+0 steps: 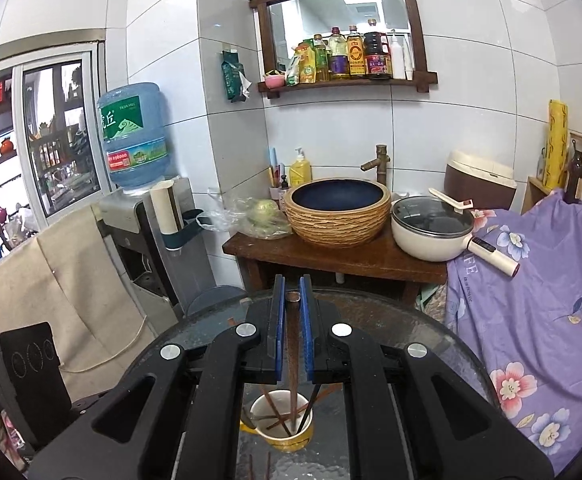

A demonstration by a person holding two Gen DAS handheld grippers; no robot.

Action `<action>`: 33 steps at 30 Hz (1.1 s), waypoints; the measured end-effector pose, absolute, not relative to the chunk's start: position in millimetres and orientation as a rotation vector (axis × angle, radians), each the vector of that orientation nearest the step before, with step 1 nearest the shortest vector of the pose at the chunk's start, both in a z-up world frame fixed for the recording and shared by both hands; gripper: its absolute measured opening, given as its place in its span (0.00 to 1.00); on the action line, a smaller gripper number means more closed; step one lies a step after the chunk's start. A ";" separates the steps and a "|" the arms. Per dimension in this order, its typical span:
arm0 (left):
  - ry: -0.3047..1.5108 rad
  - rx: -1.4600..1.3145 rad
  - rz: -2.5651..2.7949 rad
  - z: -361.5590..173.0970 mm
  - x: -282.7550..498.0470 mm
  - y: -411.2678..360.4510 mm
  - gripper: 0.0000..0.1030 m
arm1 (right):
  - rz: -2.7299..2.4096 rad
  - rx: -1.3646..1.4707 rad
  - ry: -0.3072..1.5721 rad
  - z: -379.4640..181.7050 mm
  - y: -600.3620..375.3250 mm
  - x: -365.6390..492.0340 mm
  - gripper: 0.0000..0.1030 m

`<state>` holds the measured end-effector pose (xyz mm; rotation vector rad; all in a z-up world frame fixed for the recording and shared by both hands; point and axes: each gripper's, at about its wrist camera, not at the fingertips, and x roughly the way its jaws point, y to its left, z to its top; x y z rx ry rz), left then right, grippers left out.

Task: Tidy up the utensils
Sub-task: 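Lower the ladle and wooden chopsticks into the yellow mug and open both tools, then withdraw both tools from the mug toward the spoon and chopsticks on the table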

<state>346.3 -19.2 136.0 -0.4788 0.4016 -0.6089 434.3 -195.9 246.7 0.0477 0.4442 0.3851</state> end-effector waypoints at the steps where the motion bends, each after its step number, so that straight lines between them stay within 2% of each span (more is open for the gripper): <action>1: 0.394 -0.489 -0.617 135.2 348.4 -18.8 0.42 | 0.382 0.044 0.443 244.9 -195.1 435.1 0.08; 3: 0.374 -0.507 -0.641 135.1 349.7 -17.3 0.38 | 0.381 0.049 0.449 241.7 -195.6 439.2 0.08; 11: 0.354 -0.472 -0.607 140.6 348.0 -14.1 0.38 | 0.383 0.033 0.474 224.3 -191.9 446.8 0.08; 22: 0.404 -0.410 -0.521 121.1 345.8 -3.3 0.38 | 0.404 0.033 0.509 189.1 -178.3 451.5 0.08; 25: 0.412 -0.368 -0.497 114.8 341.5 -4.6 0.43 | 0.404 -0.002 0.546 172.4 -172.2 452.4 0.08; 26: 0.413 -0.348 -0.481 112.3 339.6 -5.3 0.52 | 0.395 -0.013 0.556 164.8 -171.0 452.0 0.10; 27: 0.411 -0.328 -0.465 109.9 337.1 -6.5 0.61 | 0.386 -0.018 0.558 159.8 -171.2 451.4 0.22; 28: 0.405 -0.305 -0.449 107.2 333.7 -7.2 0.63 | 0.379 -0.015 0.560 152.9 -172.8 450.2 0.49; 29: 0.401 -0.286 -0.440 104.0 330.3 -7.2 0.64 | 0.368 -0.002 0.555 147.8 -175.7 448.5 0.58; 31: 0.409 -0.248 -0.424 96.3 324.7 -8.3 0.68 | 0.362 0.021 0.546 139.4 -182.3 444.7 0.62; 33: 0.418 -0.225 -0.411 88.2 320.3 -8.2 0.77 | 0.360 0.033 0.562 131.0 -187.9 442.7 0.62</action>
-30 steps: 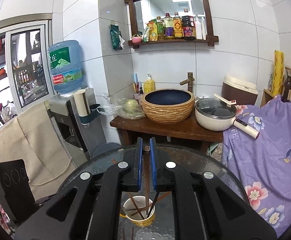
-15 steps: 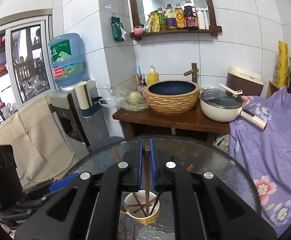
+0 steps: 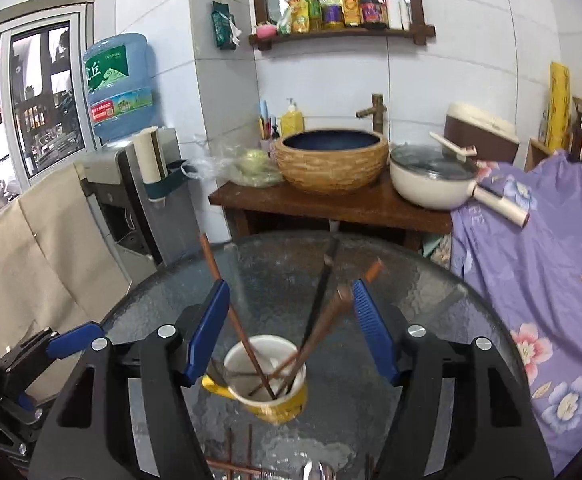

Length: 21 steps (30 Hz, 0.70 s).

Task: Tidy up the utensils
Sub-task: 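Withdraw both tools from the mug toward the spoon and chopsticks on the table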

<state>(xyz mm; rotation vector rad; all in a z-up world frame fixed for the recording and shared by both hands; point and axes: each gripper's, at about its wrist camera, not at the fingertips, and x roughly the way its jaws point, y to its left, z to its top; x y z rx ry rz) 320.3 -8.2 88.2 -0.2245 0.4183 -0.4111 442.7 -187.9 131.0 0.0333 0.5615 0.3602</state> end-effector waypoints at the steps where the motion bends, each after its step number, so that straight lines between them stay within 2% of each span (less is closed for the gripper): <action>1: 0.425 -0.217 -0.403 81.0 316.6 -6.3 0.78 | 0.355 0.039 0.567 126.4 -191.3 441.0 0.62; 8: 0.518 -0.179 -0.368 33.3 298.7 2.5 0.87 | 0.307 0.028 0.549 91.2 -219.4 408.0 0.62; 21: 0.643 0.027 -0.355 -25.2 249.9 -25.0 0.90 | 0.238 -0.103 0.569 16.1 -241.7 310.4 0.62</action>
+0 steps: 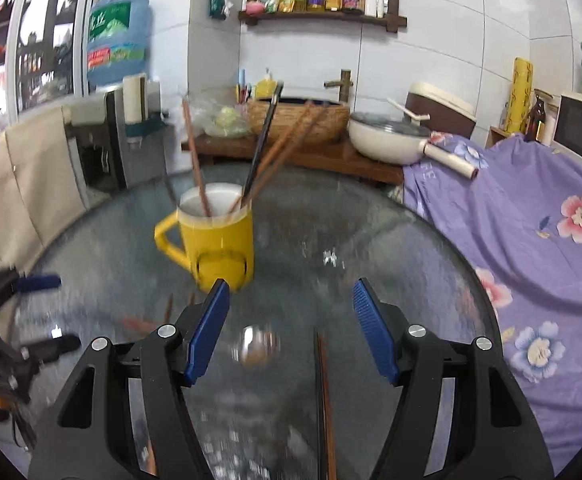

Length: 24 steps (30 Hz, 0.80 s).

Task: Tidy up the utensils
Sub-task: 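Withdraw both tools from the mug toward the spoon and chopsticks on the table, then close the right tool on a wooden chopstick while the left tool moves to the spoon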

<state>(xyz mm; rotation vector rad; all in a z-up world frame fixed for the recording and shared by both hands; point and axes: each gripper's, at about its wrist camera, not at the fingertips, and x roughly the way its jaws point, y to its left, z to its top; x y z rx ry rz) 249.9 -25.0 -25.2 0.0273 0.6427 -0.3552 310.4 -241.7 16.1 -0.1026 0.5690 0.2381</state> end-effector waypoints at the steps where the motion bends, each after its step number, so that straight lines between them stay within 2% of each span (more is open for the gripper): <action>1: 0.648 0.039 -0.360 -27.9 245.5 -26.4 0.90 | 0.233 -0.105 0.573 11.4 -243.7 304.6 0.62; 11: 0.698 0.120 -0.363 -45.3 208.8 -41.5 0.90 | 0.124 -0.084 0.653 -47.4 -291.4 230.2 0.62; 18: 0.728 0.134 -0.408 -56.3 183.7 -66.5 0.90 | 0.076 -0.062 0.665 -65.6 -315.4 187.2 0.52; 24: 0.746 0.200 -0.428 -64.9 173.5 -91.0 0.90 | 0.072 -0.034 0.683 -77.9 -324.6 168.5 0.48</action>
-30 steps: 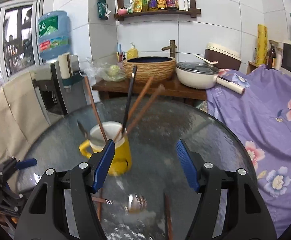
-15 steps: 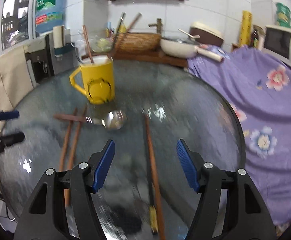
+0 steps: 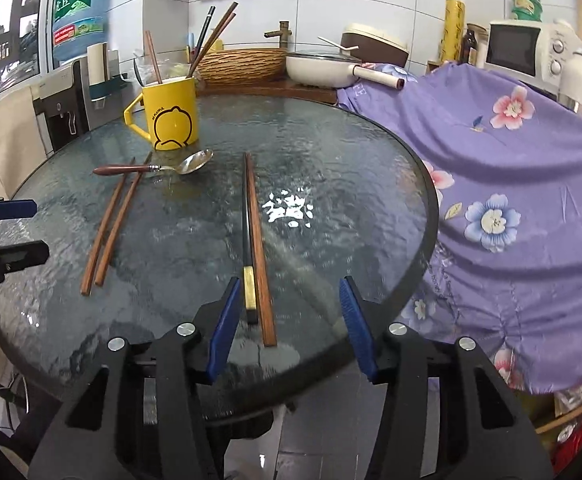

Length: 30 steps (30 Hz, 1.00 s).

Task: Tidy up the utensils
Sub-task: 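Close the right tool on a wooden chopstick while the left tool moves to the spoon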

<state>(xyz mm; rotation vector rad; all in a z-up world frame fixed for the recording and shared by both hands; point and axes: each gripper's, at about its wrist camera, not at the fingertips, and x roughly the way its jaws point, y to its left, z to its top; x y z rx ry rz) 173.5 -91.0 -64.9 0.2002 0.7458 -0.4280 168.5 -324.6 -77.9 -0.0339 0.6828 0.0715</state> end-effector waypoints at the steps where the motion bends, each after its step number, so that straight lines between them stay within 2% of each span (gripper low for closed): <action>1: 0.748 0.211 -0.431 -65.9 172.4 -94.6 0.89 | 0.074 -0.024 0.680 -78.5 -325.8 166.7 0.48; 4: 0.743 0.216 -0.425 -66.3 174.7 -99.1 0.89 | 0.087 -0.029 0.675 -77.8 -322.5 166.5 0.48; 9: 0.734 0.222 -0.379 -61.5 186.4 -96.6 0.82 | 0.085 -0.026 0.685 -79.4 -322.4 170.4 0.46; 21: 0.760 0.219 -0.368 -68.9 192.7 -94.1 0.82 | 0.112 -0.035 0.727 -91.2 -328.7 166.5 0.37; 30: 0.756 0.217 -0.372 -67.4 200.1 -97.4 0.82 | 0.127 -0.038 0.722 -95.1 -331.1 166.5 0.36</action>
